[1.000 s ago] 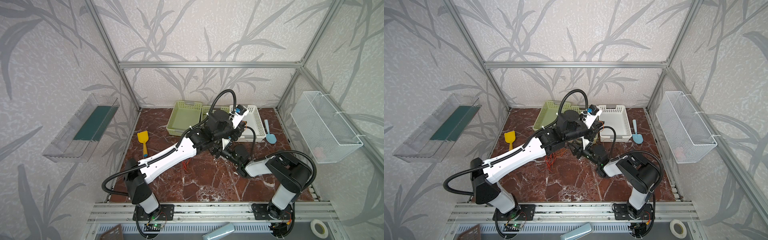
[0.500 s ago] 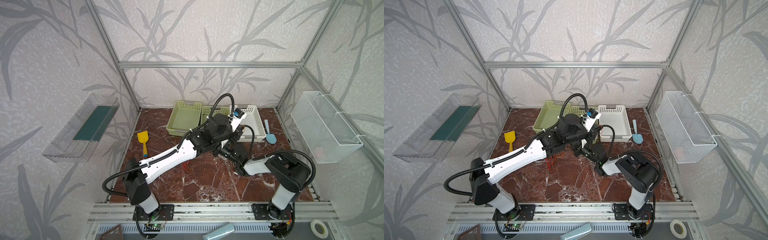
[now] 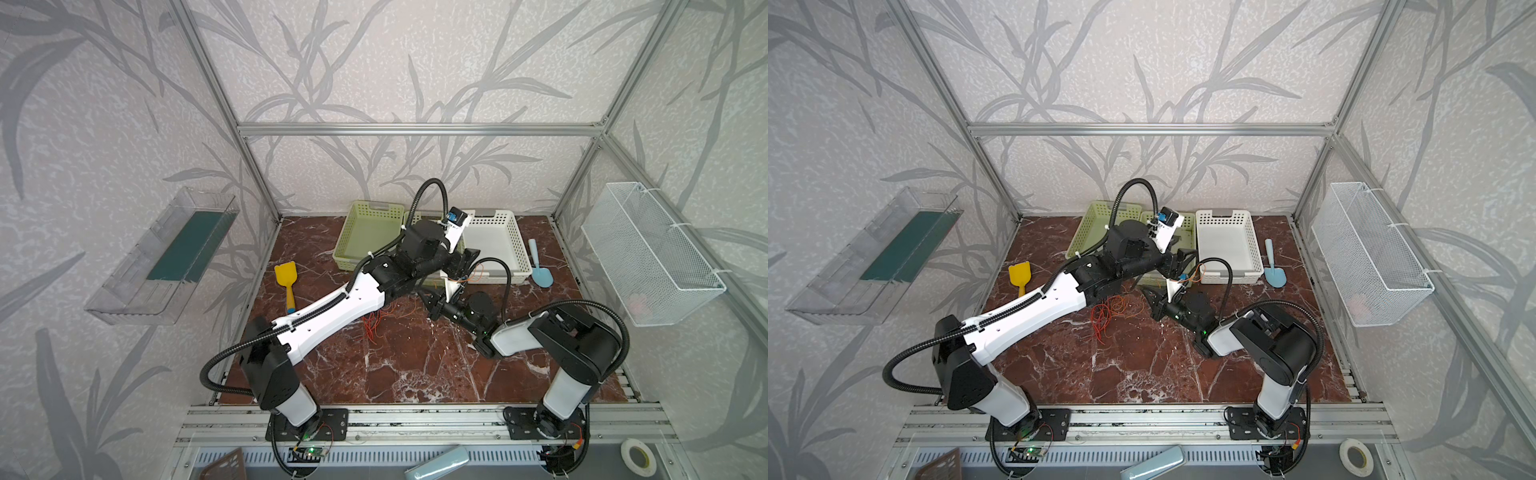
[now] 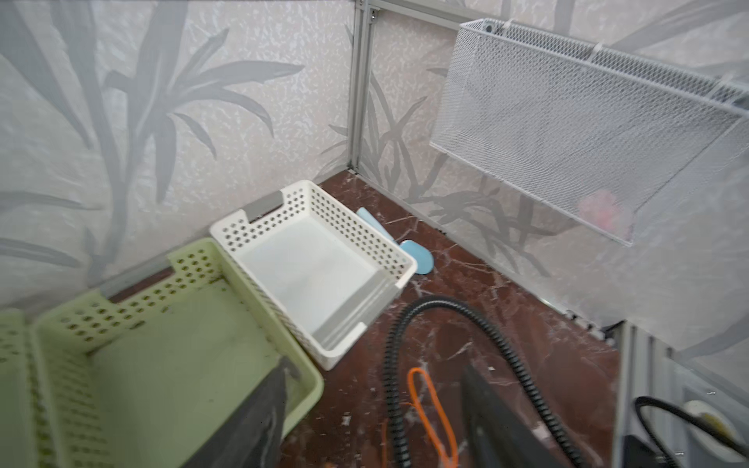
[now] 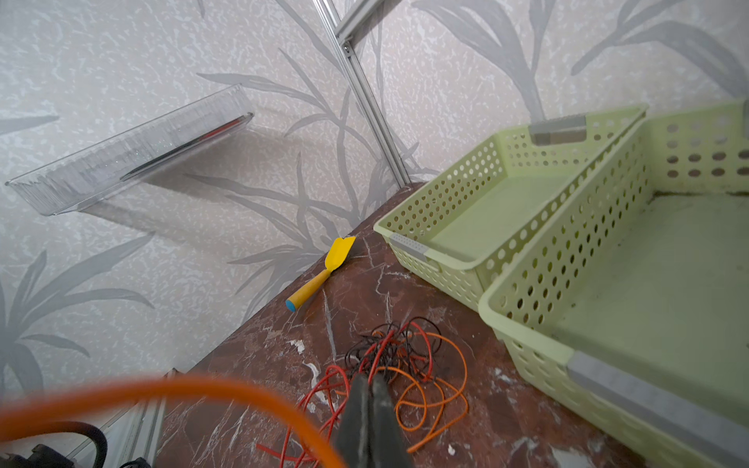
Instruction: Untangle the cables
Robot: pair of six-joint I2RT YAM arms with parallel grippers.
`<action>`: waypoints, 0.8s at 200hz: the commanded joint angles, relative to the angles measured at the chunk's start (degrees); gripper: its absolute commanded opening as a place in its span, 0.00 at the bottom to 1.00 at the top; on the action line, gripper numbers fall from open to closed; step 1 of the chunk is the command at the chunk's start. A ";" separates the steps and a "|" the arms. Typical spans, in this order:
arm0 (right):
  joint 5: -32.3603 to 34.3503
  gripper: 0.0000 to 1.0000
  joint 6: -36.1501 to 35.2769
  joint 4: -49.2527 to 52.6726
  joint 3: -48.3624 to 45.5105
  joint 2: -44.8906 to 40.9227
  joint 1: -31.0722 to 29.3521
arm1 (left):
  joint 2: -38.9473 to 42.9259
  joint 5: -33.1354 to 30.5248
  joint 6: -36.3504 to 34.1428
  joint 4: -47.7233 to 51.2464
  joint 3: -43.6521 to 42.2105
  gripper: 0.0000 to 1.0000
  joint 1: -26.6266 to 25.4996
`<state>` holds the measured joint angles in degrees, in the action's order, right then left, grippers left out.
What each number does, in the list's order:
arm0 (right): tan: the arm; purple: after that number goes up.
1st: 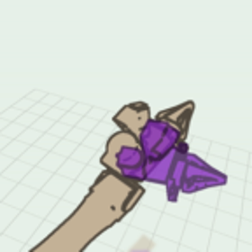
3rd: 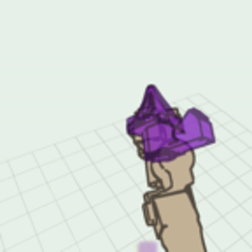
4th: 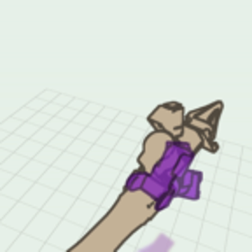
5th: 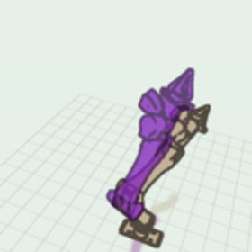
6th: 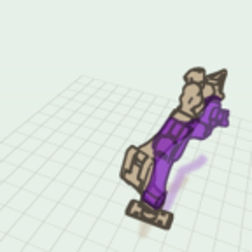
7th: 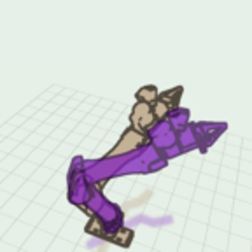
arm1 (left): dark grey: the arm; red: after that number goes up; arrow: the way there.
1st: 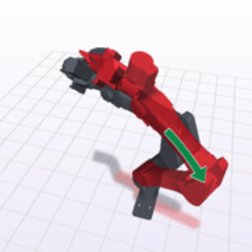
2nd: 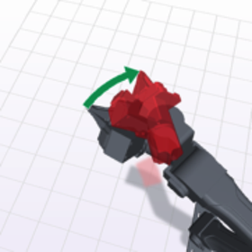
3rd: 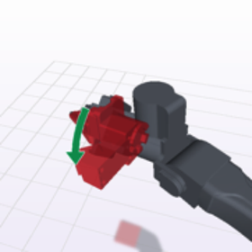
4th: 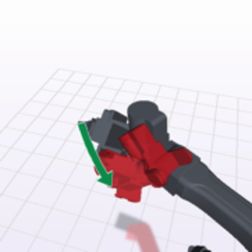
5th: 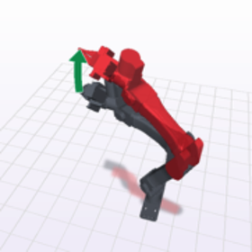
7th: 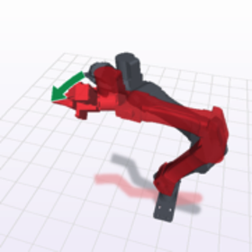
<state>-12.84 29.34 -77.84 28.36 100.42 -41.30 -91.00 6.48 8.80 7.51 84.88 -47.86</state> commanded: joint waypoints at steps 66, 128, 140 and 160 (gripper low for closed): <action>6.13 0.00 0.48 15.05 -2.01 -9.56 1.28 | 13.97 -12.66 6.87 6.40 -18.63 0.89 10.05; 4.49 0.00 -4.74 29.49 1.02 -16.40 1.40 | 10.82 -15.12 13.01 8.39 -31.76 0.83 16.27; 4.50 0.00 -5.62 31.67 1.51 -17.39 1.38 | 8.89 -14.29 13.48 7.49 -33.20 0.83 17.17; 4.38 0.00 -6.37 32.61 1.52 -18.62 1.40 | 4.33 -14.85 15.47 7.70 -33.41 0.81 18.08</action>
<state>-8.03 25.67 -49.52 28.38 84.31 -40.12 -83.02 -6.59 20.21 14.72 51.83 -30.68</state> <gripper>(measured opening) 0.047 0.819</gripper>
